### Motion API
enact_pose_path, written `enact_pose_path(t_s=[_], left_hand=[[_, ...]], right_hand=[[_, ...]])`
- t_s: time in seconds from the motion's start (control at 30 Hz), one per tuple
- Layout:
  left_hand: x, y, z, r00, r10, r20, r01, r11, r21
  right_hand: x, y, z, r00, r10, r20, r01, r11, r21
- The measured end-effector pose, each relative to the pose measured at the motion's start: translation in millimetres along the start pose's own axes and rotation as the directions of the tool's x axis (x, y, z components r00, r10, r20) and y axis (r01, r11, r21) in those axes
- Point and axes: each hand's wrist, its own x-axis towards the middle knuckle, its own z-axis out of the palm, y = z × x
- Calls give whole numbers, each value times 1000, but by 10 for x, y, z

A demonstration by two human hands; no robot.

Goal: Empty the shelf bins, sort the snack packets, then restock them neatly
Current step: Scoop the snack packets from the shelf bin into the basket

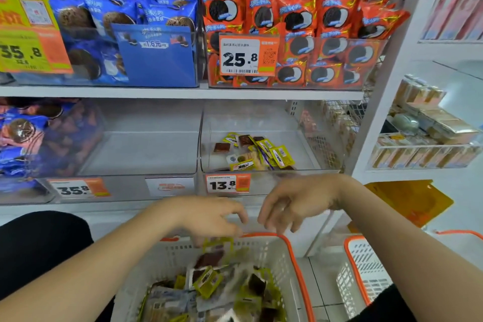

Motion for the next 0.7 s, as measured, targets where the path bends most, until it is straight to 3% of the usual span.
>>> enact_pose_path(t_s=[0.03,0.1,0.17,0.2,0.23,0.3,0.37,0.43,0.53,0.7], left_hand=[[18,60,-51,998,27,-63,-32,997,-77],[76,162,-172,939,38,-342,-122,966,-228],[158,225,-338,772,6,-636,-174,964,-201],[212,207,-414,696,-7,-718,-151,976,-156],[274,182,-490,669,-35,-743,-96,986,-133],[464,94,-611,747,-119,-654,63,992,-109],[687,27,-689,851,-240,-466,237,969,-66],[832,27,-749,887,-313,-340,327,945,-17],[967,58,-813,891,-375,-258,396,918,35],[1165,15,-861,885,-432,-176,444,895,37]], right_hand=[[33,10,-74,994,-50,-100,56,997,56],[91,-14,-231,914,-134,-382,205,967,151],[198,30,-393,742,-76,-666,305,923,234],[266,75,-464,644,-16,-765,307,921,240],[333,125,-518,557,41,-830,254,942,217],[431,225,-596,487,136,-863,44,983,180],[508,296,-657,539,231,-810,-146,973,180],[563,338,-709,619,318,-718,-259,946,196],[639,373,-765,697,391,-601,-342,918,201],[875,398,-846,766,432,-477,-509,860,-38]])
